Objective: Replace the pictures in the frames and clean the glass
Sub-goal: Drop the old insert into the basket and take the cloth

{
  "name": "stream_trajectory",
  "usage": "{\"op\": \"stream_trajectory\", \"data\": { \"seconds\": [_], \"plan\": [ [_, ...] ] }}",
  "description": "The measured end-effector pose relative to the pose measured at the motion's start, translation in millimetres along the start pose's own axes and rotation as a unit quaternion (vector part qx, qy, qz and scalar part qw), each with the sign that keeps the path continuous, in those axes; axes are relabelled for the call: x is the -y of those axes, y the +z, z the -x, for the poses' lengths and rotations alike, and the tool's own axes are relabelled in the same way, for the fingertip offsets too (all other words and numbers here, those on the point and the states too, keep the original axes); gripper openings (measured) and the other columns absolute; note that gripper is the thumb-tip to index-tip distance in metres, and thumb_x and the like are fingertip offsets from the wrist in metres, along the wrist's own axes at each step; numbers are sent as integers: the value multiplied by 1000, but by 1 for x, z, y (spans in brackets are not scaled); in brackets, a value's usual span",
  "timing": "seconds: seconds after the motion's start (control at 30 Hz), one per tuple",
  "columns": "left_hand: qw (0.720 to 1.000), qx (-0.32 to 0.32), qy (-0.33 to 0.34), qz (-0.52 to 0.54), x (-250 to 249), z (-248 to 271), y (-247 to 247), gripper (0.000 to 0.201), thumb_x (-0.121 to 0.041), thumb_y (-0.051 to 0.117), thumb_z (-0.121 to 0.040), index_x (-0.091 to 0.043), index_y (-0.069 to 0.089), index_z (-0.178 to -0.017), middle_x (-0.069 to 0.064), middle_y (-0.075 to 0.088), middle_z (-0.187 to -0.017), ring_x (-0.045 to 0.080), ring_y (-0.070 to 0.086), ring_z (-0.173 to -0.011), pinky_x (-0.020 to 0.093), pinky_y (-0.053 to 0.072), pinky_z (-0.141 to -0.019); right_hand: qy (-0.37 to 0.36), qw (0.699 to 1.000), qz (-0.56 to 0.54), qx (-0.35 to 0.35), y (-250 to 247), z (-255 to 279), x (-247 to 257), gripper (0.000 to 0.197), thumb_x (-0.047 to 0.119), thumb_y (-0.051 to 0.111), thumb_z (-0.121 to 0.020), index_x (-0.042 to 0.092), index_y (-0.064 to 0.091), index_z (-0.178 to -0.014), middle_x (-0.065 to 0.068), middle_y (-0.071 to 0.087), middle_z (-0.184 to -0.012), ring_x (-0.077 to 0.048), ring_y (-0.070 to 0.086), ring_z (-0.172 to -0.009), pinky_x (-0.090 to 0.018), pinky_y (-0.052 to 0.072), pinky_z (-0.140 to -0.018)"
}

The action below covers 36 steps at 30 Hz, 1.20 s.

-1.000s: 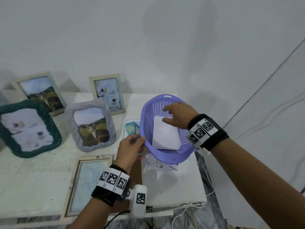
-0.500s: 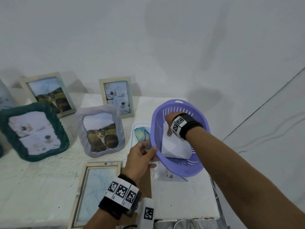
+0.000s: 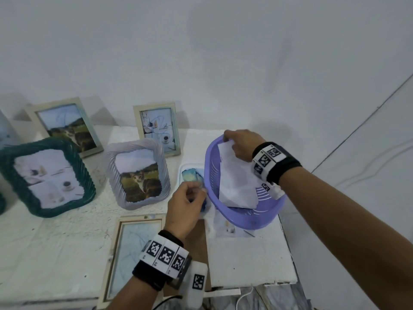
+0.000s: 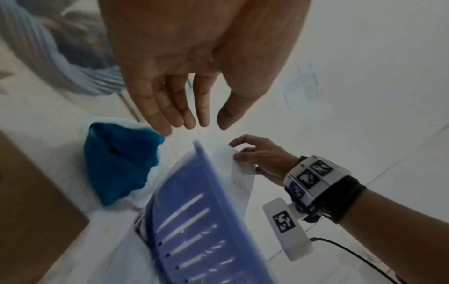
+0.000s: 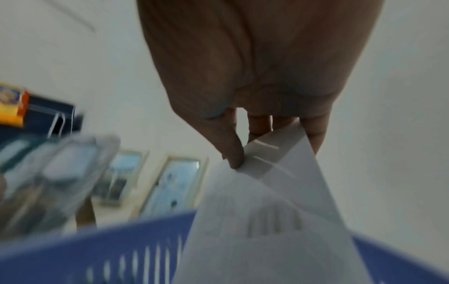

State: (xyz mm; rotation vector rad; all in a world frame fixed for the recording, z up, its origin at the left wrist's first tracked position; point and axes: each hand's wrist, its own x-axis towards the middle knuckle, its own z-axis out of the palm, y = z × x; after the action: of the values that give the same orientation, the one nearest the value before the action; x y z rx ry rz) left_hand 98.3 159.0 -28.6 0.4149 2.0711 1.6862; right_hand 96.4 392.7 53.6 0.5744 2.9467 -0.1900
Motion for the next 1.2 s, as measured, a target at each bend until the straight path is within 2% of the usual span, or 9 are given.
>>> {"op": "stream_trajectory", "data": {
  "seconds": [0.23,0.3,0.4,0.5,0.67,0.83,1.0,1.1,1.2],
  "plan": [
    [993,14,119,6,-35,6,-37,26,-21,64,-94,-22,63,-120,-6,65,-115,4,60,-106,9,48,-81,-65,958,-209,-184,-56,74,38,30,9,51,-89,22,61,-114,1,61,-89,-16,54,-80,-21,42,-73],
    [991,34,121,43,-43,10,-52,27,-20,64,-94,-22,64,-121,-5,68,-110,4,64,-100,17,52,-83,-84,946,-258,-175,-52,94,62,27,13,54,-90,26,62,-112,5,62,-88,-13,56,-79,-16,45,-69],
    [989,64,103,81,-41,20,-79,21,-11,64,-93,-13,67,-114,9,71,-101,21,68,-94,36,58,-80,-113,932,-291,-184,-27,112,93,28,18,59,-89,26,61,-116,1,63,-98,-14,58,-90,-24,47,-80],
    [992,54,74,82,-24,33,-109,17,-5,63,-93,-11,68,-108,14,72,-101,29,69,-96,38,59,-80,-57,906,-330,-259,10,122,117,41,26,64,-90,23,52,-129,1,58,-104,-11,55,-89,-23,46,-77],
    [994,3,-8,111,12,49,-151,15,-4,64,-92,-7,68,-106,17,73,-100,30,70,-91,42,60,-77,48,817,-557,-144,81,150,162,25,18,63,-92,14,56,-116,5,65,-82,-11,63,-74,-24,50,-62],
    [999,10,-13,35,48,59,-184,13,-7,66,-92,-14,71,-101,-4,73,-83,15,69,-83,34,59,-69,64,798,-585,-131,126,170,198,19,5,61,-91,10,59,-109,2,66,-75,-7,65,-70,-17,50,-61],
    [979,-6,86,-187,96,56,-218,19,-17,65,-92,-25,65,-109,-9,66,-109,7,59,-101,23,46,-89,121,847,-510,-88,157,177,214,19,23,61,-90,39,57,-99,0,65,-75,-19,64,-74,-36,56,-72],
    [960,54,147,-233,114,57,-226,33,-41,52,-90,-30,60,-119,-10,60,-120,10,52,-112,16,36,-95,161,889,-420,-88,168,177,219,9,31,59,-87,33,59,-95,4,60,-71,-18,61,-70,-49,54,-74],
    [950,79,174,-248,129,57,-227,38,-45,49,-88,-31,60,-121,-13,60,-124,13,52,-116,37,41,-101,172,923,-334,-80,163,177,227,19,36,56,-88,26,60,-103,8,57,-71,-11,57,-68,-40,53,-72]
  ]
}}
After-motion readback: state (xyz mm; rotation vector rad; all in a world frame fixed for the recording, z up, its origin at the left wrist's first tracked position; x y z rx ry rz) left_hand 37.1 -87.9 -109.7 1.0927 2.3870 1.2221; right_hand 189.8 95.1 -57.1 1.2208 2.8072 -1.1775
